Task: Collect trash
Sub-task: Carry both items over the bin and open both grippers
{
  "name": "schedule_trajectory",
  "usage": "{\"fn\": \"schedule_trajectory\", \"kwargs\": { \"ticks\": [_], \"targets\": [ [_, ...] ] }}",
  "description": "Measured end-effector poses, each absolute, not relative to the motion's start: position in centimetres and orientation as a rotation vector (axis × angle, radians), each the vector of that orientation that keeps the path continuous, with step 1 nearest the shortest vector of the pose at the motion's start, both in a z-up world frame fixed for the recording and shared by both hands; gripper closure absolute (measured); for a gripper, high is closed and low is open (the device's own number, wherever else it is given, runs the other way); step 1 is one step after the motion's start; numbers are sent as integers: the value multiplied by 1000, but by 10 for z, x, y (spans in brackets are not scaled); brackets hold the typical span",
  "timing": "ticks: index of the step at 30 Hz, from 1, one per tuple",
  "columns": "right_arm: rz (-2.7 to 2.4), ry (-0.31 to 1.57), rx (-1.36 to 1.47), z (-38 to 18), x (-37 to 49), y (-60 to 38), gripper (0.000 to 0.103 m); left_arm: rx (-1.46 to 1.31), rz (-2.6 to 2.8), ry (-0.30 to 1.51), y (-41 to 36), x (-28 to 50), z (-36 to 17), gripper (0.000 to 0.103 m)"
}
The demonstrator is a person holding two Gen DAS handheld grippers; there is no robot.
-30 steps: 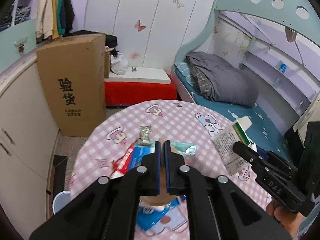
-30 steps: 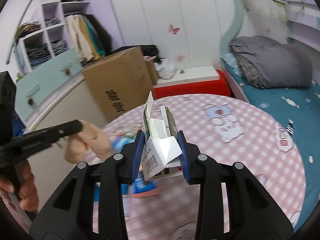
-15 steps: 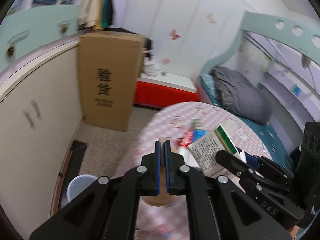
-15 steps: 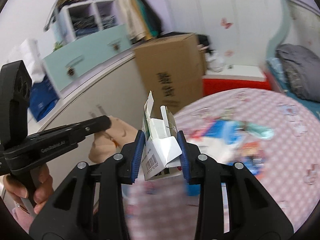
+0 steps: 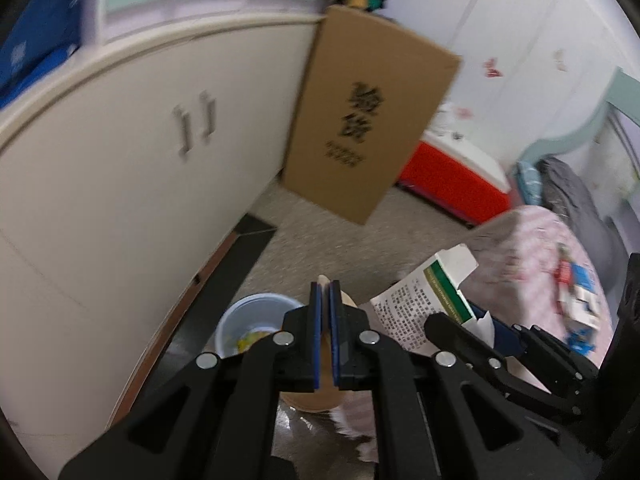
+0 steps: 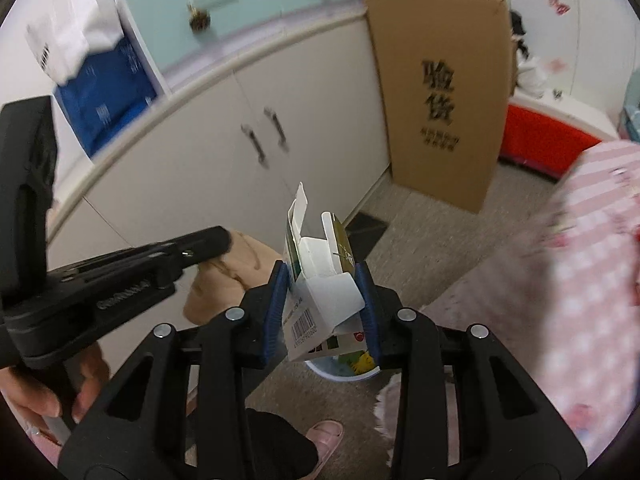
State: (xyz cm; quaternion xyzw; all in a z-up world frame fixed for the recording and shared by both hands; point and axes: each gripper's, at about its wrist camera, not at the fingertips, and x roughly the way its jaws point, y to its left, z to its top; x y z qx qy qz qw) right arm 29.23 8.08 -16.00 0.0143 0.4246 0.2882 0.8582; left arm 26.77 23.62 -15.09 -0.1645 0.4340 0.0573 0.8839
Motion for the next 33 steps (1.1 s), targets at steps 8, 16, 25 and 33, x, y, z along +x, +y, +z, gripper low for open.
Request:
{"fn": "schedule_trajectory", "kwargs": {
  "ticks": [8,16,25,33],
  "targets": [
    [578,978,41,-222,317,114,37,-405,195,991,280,282,-208,99],
    [522,959,-2,-225,316,106,33,-417,179,1043,273,299,-237,99],
    [474,898,21,-208,317,85,32,-406,135,1059,256,313,-240,99],
    [458,884,55,-197,315,71,32,-414,154,1059,255,319,-233,38]
  ]
}}
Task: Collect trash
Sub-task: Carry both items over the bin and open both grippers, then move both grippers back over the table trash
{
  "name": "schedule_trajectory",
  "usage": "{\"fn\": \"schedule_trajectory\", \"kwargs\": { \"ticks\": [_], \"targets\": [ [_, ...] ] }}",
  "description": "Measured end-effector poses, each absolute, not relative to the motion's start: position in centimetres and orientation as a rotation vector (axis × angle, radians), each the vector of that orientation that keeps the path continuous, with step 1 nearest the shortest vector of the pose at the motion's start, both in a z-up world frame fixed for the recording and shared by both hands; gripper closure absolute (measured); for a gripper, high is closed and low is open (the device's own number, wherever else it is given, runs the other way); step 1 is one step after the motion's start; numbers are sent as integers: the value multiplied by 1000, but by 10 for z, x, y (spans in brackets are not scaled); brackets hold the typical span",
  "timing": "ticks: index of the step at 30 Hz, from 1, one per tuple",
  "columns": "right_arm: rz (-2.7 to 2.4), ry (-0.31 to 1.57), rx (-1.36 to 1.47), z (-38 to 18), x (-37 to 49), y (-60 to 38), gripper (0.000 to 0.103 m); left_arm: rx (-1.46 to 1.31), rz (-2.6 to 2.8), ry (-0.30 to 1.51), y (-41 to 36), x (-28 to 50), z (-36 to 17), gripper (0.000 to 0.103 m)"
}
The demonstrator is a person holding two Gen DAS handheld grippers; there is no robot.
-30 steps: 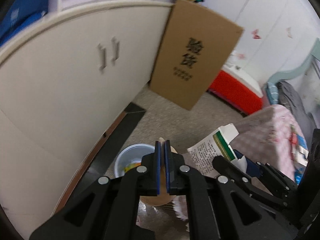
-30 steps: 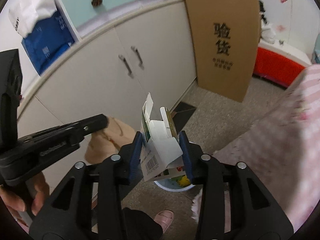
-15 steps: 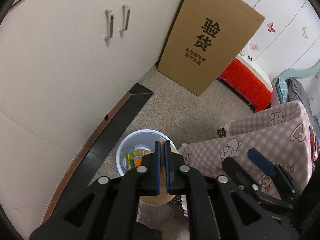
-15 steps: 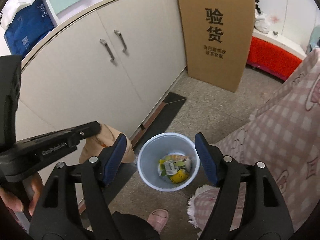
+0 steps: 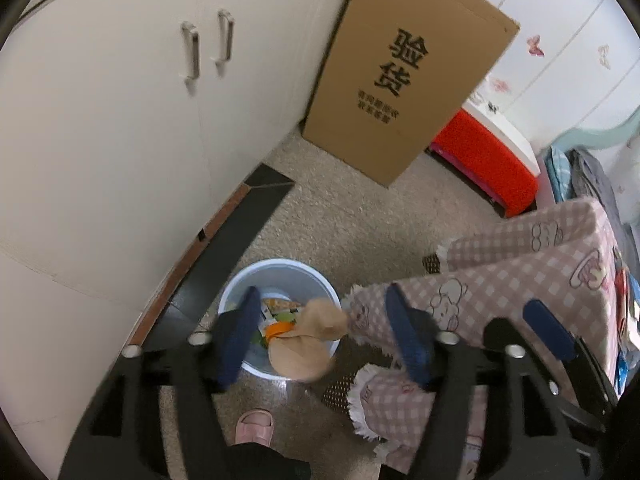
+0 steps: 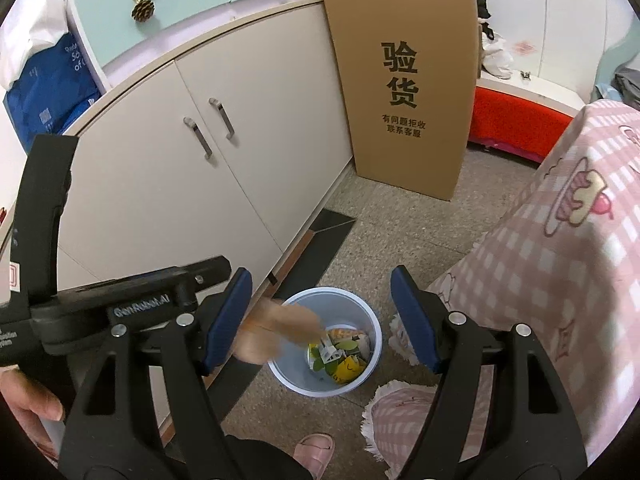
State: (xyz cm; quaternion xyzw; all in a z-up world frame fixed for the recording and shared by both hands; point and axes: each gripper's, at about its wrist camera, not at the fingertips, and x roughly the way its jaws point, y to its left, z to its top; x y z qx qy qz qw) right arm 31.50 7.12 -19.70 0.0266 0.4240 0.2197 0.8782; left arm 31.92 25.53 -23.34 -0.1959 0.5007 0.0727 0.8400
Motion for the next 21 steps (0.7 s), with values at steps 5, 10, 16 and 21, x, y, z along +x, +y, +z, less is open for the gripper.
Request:
{"fn": "schedule_trajectory", "kwargs": {
  "ticks": [5,10,16,21],
  "targets": [
    [463,875,67,-188,309,66,32,-414,156,1050,255,311,-225,38],
    [474,846,80,-170,298,58,32,-392,149,1027,249,300,-207,38],
    [476,789,109,-139,280,37,31,-369,134,970,236,282,-173,37],
    [464,735,134,-114,264,5,30,-320,119,886,208,263,-133,34]
  ]
}}
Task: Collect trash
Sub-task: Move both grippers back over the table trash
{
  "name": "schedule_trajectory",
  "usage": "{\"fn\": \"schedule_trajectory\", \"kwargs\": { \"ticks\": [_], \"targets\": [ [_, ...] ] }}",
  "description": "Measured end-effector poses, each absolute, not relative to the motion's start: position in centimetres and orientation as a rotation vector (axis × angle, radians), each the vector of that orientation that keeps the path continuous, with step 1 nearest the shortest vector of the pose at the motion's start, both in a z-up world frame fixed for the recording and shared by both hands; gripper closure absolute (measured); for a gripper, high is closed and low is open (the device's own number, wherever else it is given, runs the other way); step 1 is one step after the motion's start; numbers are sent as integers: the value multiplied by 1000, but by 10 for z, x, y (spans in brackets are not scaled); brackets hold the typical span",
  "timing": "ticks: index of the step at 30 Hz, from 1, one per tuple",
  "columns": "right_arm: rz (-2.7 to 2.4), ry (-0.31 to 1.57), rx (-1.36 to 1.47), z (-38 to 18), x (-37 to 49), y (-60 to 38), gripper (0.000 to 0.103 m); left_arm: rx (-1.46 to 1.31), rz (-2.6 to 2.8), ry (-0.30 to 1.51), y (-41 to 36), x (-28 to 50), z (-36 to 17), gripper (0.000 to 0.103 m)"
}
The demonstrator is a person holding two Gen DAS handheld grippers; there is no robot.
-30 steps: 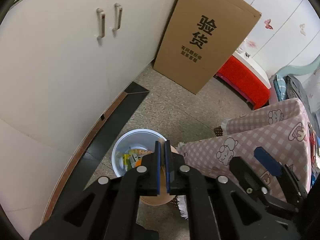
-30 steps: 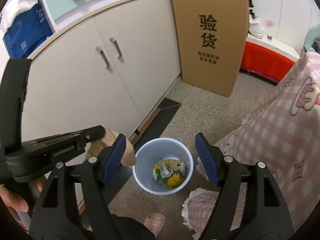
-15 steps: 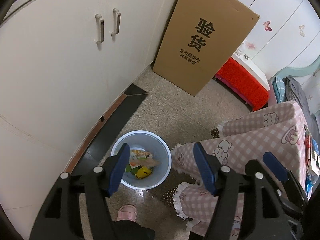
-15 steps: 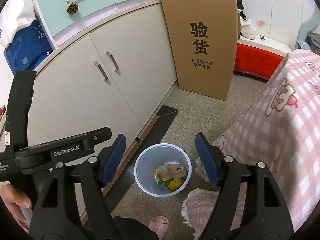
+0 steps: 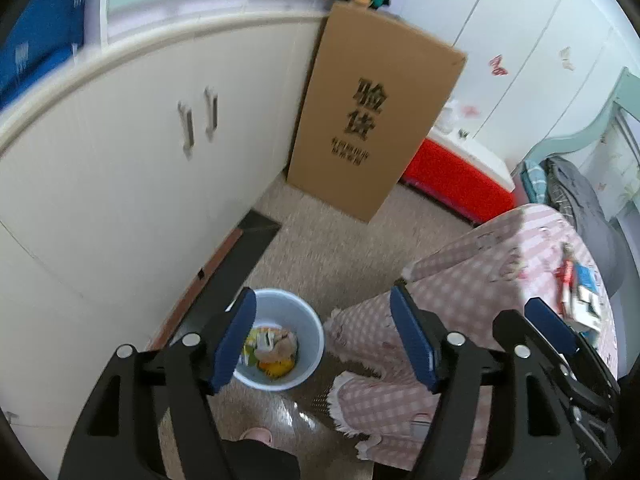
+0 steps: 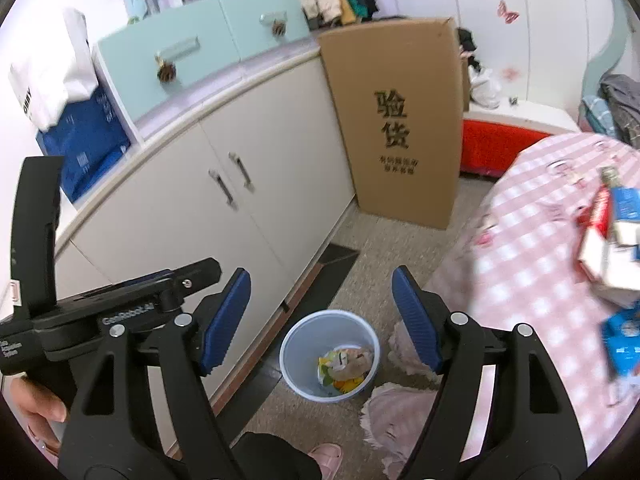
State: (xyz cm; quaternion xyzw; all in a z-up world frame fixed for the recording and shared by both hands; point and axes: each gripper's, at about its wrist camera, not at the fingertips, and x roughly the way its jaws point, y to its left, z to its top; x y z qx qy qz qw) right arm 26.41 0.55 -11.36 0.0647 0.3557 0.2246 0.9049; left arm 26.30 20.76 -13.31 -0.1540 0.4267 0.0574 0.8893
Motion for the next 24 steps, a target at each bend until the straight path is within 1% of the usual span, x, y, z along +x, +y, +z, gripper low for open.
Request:
{"fn": "schedule_trajectory", "kwargs": {
  "ticks": [5,10,16,23,24],
  "targets": [
    [416,681,175,-93,249,-44,29,-222,80,813,160,248,-97,33],
    [333,634,218,-80,237,-103,29,-141,0,783,100,245,-77,31],
    [203,596,256,-74,221,-188,29,-43,-138,767,14,248,-65,31],
    [43,610,322,-87,209,-289,29,32,-335,787,-92,258,-68,31],
    [28,619,332,-90,210,-300,29,40,-346,790,-103,260,-70,35]
  ]
}}
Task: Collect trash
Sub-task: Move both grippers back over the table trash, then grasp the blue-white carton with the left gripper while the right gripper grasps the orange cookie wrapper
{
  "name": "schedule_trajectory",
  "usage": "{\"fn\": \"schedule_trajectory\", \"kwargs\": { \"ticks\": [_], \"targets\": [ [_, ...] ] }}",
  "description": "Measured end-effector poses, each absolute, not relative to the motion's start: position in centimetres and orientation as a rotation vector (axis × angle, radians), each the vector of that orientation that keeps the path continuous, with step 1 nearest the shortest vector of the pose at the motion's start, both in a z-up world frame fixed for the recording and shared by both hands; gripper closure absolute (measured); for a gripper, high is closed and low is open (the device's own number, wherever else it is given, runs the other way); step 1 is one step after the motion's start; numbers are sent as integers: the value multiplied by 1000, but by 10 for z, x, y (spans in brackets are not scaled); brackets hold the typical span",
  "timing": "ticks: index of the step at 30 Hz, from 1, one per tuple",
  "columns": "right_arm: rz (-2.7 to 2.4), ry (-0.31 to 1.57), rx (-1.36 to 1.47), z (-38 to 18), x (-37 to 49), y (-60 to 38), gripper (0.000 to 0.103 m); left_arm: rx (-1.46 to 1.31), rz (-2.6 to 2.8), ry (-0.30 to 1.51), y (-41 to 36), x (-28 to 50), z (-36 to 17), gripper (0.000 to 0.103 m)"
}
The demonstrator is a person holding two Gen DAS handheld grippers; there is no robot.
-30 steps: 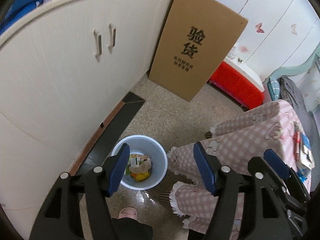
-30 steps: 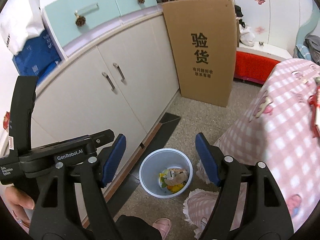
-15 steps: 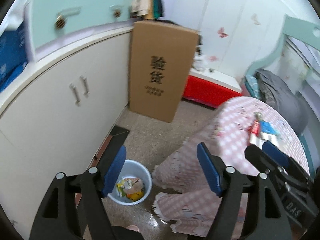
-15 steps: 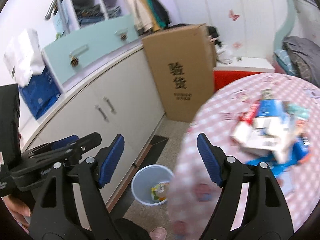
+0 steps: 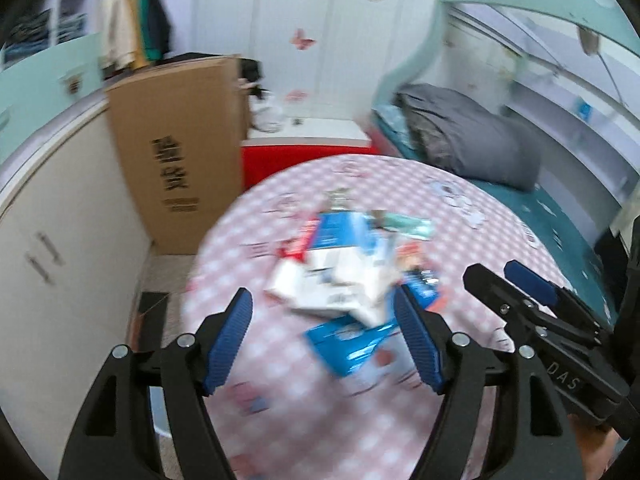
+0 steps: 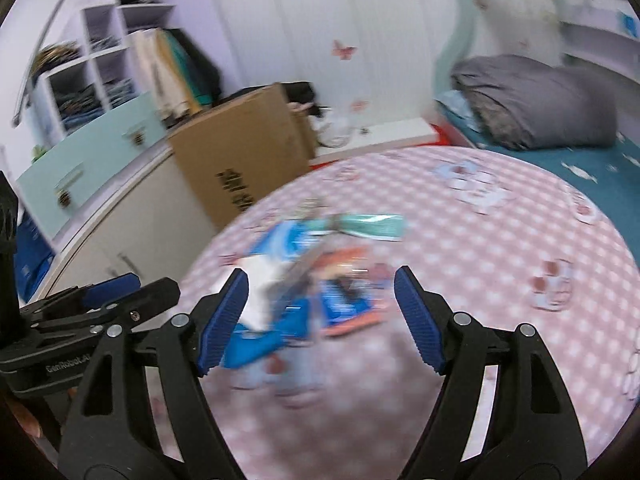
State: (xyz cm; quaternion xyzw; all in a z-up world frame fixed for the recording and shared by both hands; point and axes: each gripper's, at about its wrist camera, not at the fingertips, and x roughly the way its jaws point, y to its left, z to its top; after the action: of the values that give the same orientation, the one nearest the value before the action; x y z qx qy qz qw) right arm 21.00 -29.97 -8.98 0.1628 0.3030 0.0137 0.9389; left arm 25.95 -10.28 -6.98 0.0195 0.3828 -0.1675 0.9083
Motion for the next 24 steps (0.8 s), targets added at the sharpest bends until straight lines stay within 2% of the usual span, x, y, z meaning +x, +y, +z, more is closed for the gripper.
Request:
{"fn": "schedule_trajectory", "kwargs": {
  "ticks": [3,6,11,12,13,24],
  "targets": [
    [6,639,350,-97,211,-321,29,72,-380,821,-133,268,-78,47],
    [7,664,352,-106,214,-332,29,126,-372,830,-158,275,-87,49],
    [35,707,339,-116,226,-334,29,220,-345,862,-181,295,-106,71],
    [42,720,335,-119,230,-332,29,236,-340,871,-182,299,-110,88],
    [48,730,334,-121,233,-331,29,246,-334,875,-185,302,-111,98],
    [82,831,166,-139,278,-284,29,191,-202,696,-136,291,-65,100]
  ]
}}
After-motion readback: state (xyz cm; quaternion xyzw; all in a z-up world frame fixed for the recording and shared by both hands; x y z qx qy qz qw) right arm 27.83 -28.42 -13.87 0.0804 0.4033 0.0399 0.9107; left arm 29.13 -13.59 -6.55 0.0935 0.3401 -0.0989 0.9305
